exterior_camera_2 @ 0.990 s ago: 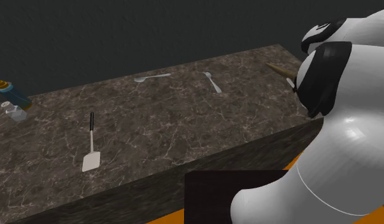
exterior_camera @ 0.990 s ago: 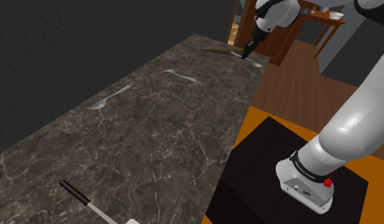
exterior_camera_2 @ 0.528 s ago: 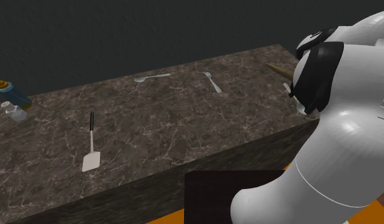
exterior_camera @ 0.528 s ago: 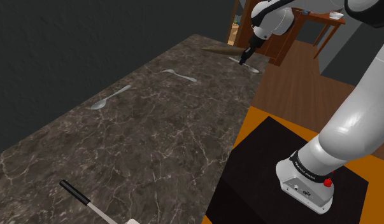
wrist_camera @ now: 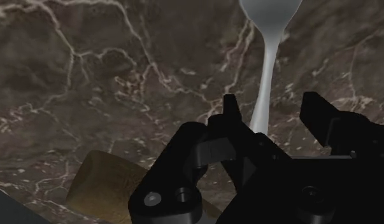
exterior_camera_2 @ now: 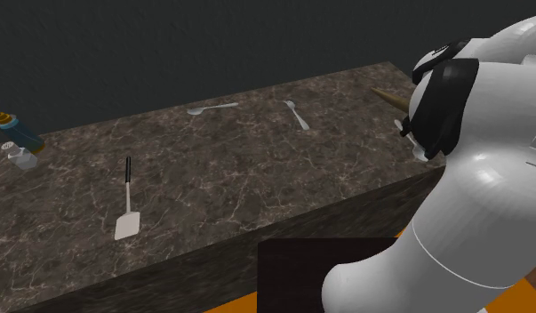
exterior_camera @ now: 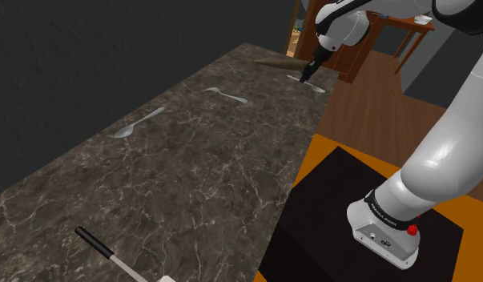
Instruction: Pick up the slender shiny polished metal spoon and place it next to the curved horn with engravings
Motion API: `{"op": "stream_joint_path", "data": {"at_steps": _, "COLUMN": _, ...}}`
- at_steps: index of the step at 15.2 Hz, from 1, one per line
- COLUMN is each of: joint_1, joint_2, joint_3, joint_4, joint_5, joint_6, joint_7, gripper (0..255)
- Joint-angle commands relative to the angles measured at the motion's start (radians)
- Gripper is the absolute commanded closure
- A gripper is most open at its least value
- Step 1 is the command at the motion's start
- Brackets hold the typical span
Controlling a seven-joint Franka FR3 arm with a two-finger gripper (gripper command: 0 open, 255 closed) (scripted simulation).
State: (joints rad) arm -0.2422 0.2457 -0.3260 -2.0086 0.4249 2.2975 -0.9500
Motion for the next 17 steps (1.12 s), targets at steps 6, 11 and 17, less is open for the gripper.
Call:
{"op": "stream_joint_path", "data": {"at_steps": 6, "joint_1": 0.000, "joint_2": -0.021, "joint_3": -0.007, "joint_4": 0.006, "joint_5": -0.016, "joint_6": -0.025, "joint_7": 0.010, "gripper": 0}}
{"op": "stream_joint_path", "data": {"at_steps": 11, "joint_1": -0.003, "joint_2": -0.076, "joint_3": -0.023, "joint_4": 0.029, "joint_5": -0.056, "joint_6": -0.098, "joint_7": 0.035, "gripper": 0}}
{"op": "stream_joint_path", "data": {"at_steps": 17, "joint_1": -0.003, "joint_2": -0.076, "joint_3": -0.023, "joint_4": 0.029, "joint_5": -0.056, "joint_6": -0.098, "joint_7": 0.035, "gripper": 0}}
